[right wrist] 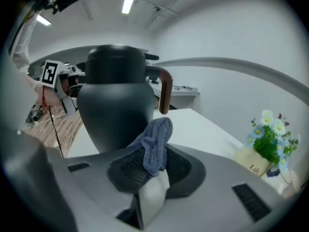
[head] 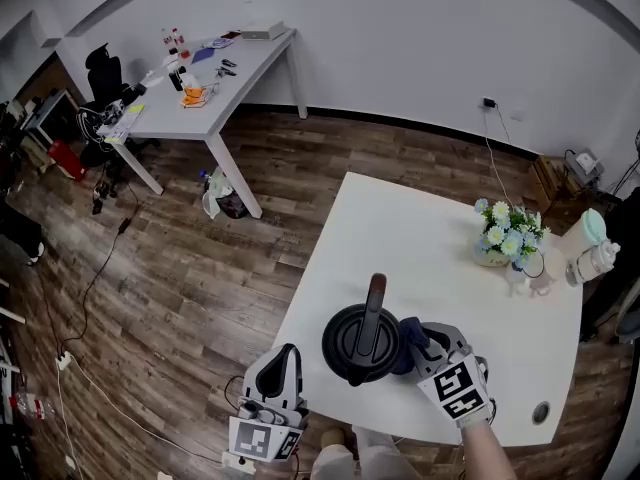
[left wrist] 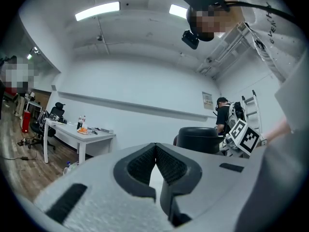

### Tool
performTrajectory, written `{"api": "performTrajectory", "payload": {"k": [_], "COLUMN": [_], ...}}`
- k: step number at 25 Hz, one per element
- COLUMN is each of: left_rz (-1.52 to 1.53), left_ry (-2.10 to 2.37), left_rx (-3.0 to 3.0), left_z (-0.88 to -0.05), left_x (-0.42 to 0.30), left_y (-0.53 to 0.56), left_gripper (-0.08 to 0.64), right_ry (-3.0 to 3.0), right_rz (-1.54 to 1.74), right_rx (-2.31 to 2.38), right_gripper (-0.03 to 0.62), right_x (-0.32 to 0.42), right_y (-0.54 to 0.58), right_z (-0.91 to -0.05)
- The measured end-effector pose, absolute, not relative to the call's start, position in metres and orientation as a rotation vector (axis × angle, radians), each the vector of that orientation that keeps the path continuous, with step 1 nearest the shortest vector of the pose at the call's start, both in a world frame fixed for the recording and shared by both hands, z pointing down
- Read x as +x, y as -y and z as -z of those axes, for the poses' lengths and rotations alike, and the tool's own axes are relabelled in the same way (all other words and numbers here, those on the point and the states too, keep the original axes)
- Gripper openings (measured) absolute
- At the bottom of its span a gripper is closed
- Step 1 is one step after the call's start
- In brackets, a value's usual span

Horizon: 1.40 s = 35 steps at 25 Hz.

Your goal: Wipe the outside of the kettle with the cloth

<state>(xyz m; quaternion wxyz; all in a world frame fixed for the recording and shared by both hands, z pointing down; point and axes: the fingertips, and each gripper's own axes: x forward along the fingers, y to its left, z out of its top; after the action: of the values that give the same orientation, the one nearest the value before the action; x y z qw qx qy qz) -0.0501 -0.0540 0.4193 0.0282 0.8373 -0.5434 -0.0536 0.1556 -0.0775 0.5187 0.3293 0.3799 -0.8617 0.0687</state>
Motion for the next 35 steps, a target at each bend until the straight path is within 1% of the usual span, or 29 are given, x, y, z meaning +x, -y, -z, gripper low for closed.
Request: {"api": "performTrajectory", "payload": {"k": [5,8,10,13,16,18,20,23,29,33,35], "left_rz": [0.16,0.16,0.152,0.153,0.182,0.203,0.207,0.196,0.184,0.174,0.166], "left_ry": [1.661,1.643,1.656,1.682,1.717,1.743,1.757,1.747,1.699,1.664,1.649], "left_rx": [2.595,2.57,2.575,2.578,2.591,2.6,2.6,2.593,2.57,2.56,2.568], "left_z": [-0.426,-0.431,-0.431,-0.418,-0.396,-0.384,-0.38,-0.385,-0.423,-0.433,-0.437], "left_x": [-0.045,-0.041,-0.041,-0.042,-0.044,-0.046,-0.048,-0.051,-0.059,-0.056,-0.054], "left_y": [0.062,0.067,0.07,0.072,0.07,0.069,0.069,0.072,0.093,0.105,0.108], "left_gripper": [0.006,0.006,0.006,0.006,0.006,0.006,0.006,0.006,0.006,0.006,0.006], "right_ry": [2.264,2.273,2.313,2.426,2.493,2.484,2.453,2.418,2.267,2.286,2.272], "right_rz": [-0.311,-0.288,-0.19,0.045,0.263,0.32,0.3,0.17,0.049,-0.011,0.014], "right_rx": [0.971,0.972,0.988,0.939,0.737,0.576,0.47,0.39,0.21,0.181,0.195], "right_gripper": [0.063,0.063,0.064,0.063,0.064,0.063,0.063,0.063,0.063,0.063,0.063], "right_x": [0.156,0.158,0.162,0.158,0.14,0.126,0.119,0.126,0.142,0.138,0.14], "right_y": [0.077,0.081,0.088,0.095,0.091,0.086,0.086,0.088,0.083,0.08,0.087], "right_z": [-0.549,-0.549,-0.523,-0.452,-0.397,-0.388,-0.398,-0.429,-0.5,-0.521,-0.524]}}
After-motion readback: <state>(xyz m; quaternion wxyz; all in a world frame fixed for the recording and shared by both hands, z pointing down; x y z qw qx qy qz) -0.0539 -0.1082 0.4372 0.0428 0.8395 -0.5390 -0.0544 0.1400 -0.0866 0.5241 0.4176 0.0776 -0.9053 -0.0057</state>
